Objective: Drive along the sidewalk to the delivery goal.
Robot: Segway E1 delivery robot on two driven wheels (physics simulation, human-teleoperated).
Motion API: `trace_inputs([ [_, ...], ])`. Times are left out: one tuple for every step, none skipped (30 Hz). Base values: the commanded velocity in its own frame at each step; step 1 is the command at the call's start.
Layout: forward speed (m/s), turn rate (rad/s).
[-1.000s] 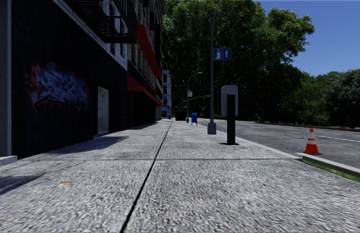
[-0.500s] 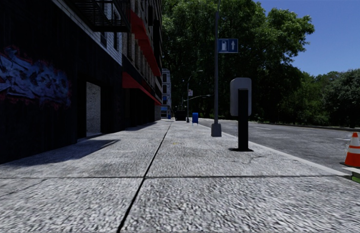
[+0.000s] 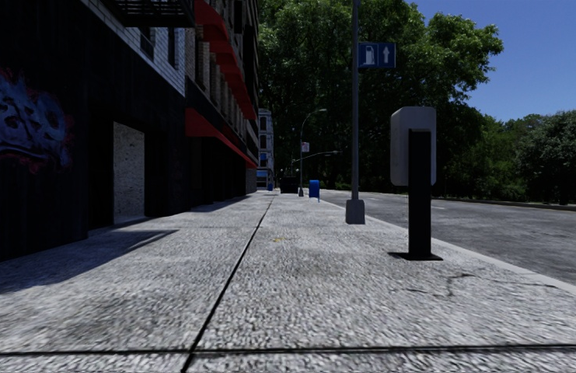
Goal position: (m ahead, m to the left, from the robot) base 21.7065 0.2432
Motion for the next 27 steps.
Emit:
trace_inputs([
  [2.00, 0.00],
  [2.00, 0.00],
  [2.00, 0.00],
  [2.00, 0.00],
  [2.00, 0.00],
  [2.00, 0.00],
  [2.00, 0.00],
  [2.00, 0.00],
  [2.00, 0.00],
  [2.00, 0.00],
  [2.00, 0.00],
  [2.00, 0.00],
  [2.00, 0.00],
  [2.00, 0.00],
  [2.00, 0.00],
  [2.00, 0.00],
  [2.00, 0.00],
  [2.00, 0.00],
  [2.00, 0.00],
  [2.00, 0.00],
  [2.00, 0.00],
  [2.00, 0.00],
  [2.00, 0.00],
  [2.00, 0.00],
  [2.00, 0.00],
  [2.00, 0.00],
  [2.00, 0.00],
])
